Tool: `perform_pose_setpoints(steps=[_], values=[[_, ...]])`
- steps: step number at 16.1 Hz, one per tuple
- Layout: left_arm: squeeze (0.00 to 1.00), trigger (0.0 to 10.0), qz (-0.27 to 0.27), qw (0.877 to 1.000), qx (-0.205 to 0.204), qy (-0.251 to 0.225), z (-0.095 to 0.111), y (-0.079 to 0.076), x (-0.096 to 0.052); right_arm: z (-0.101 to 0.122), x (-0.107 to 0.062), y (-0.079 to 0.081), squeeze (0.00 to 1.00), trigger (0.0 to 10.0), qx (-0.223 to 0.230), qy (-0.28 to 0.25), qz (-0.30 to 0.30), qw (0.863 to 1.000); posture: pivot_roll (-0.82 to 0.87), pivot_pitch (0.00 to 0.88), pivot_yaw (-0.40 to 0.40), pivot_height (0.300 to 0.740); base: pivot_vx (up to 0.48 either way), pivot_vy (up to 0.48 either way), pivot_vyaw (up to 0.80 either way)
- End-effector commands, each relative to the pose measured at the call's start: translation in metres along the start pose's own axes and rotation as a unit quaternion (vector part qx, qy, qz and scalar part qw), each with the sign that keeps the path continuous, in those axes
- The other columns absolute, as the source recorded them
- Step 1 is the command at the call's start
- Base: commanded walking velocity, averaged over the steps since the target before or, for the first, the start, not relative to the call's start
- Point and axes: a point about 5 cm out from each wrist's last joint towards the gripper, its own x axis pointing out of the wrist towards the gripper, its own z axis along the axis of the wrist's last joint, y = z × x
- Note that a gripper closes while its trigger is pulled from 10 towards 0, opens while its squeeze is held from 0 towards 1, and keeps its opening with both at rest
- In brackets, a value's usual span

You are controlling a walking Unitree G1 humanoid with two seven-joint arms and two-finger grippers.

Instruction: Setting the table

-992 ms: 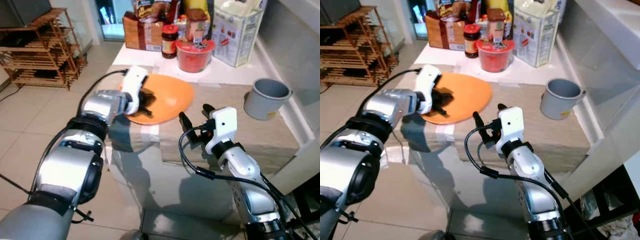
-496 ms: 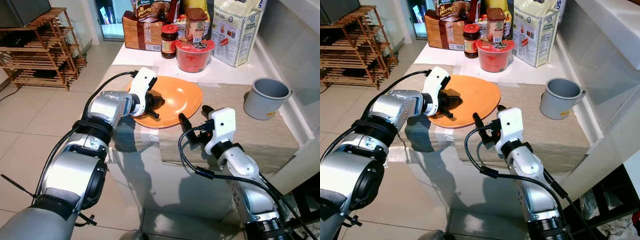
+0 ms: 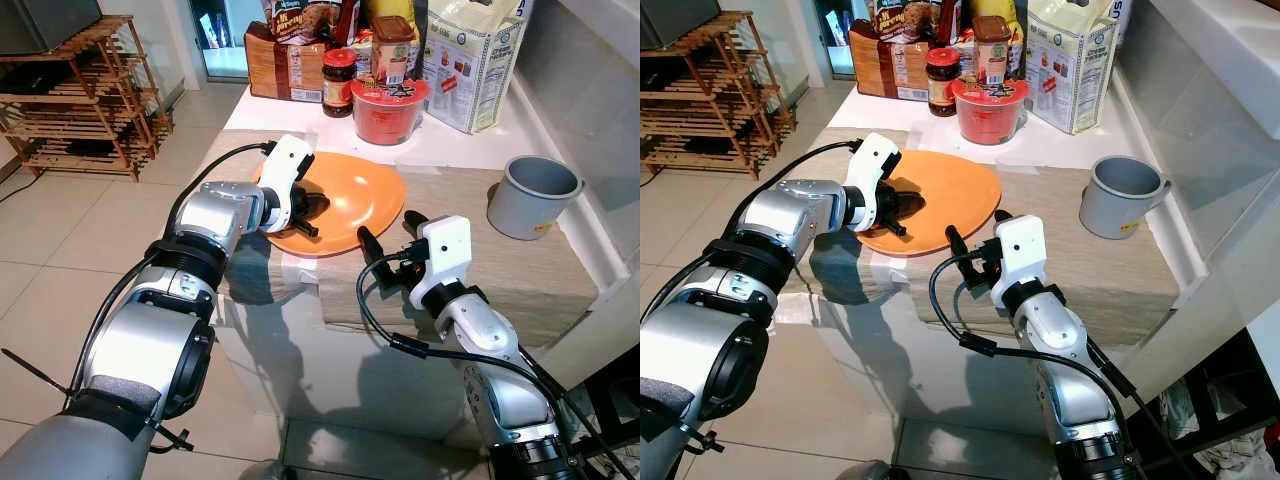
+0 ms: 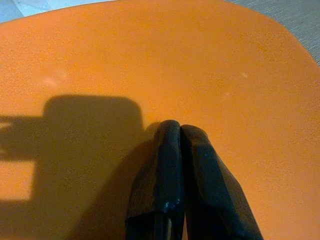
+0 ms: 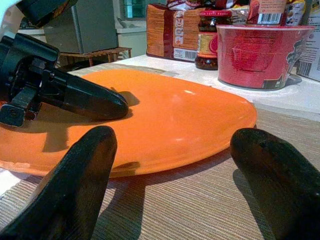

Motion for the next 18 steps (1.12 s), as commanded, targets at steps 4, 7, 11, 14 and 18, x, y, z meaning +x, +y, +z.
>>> perform_pose_setpoints(steps=[4, 7, 11, 14, 18], values=[[0.0, 10.0, -0.006, 1.0, 0.004, 0.0, 0.001, -0.003, -0.002, 0.004, 0.003, 0.001, 0.0, 10.0, -0.004, -0.007, 0.007, 1.0, -0.08, 0.0, 0.053, 0.736, 0.0, 0.0, 0.0], [0.0, 10.0, 0.181, 0.947, 0.052, -0.262, 0.011, 0.014, -0.066, 0.006, 0.0, -0.019, 0.0, 10.0, -0.025, -0.03, -0.064, 0.997, -0.06, 0.0, 0.045, 0.736, 0.0, 0.0, 0.0], [0.0, 10.0, 0.241, 0.928, 0.035, -0.282, -0.004, 0.014, -0.082, 0.003, 0.002, -0.019, 0.0, 10.0, -0.035, -0.035, -0.067, 0.997, -0.05, 0.0, 0.046, 0.736, 0.0, 0.0, 0.0], [0.0, 10.0, 0.297, 0.91, 0.036, -0.288, -0.023, 0.019, -0.101, 0.003, 0.002, -0.021, 0.0, 10.0, -0.035, -0.045, -0.08, 0.995, -0.04, 0.0, 0.05, 0.736, 0.0, 0.0, 0.0], [0.0, 10.0, 0.332, 0.903, 0.017, -0.271, -0.053, 0.019, -0.105, 0.014, 0.002, -0.028, 0.0, 10.0, -0.029, -0.083, -0.102, 0.991, -0.04, 0.0, 0.044, 0.736, 0.0, 0.0, 0.0]])
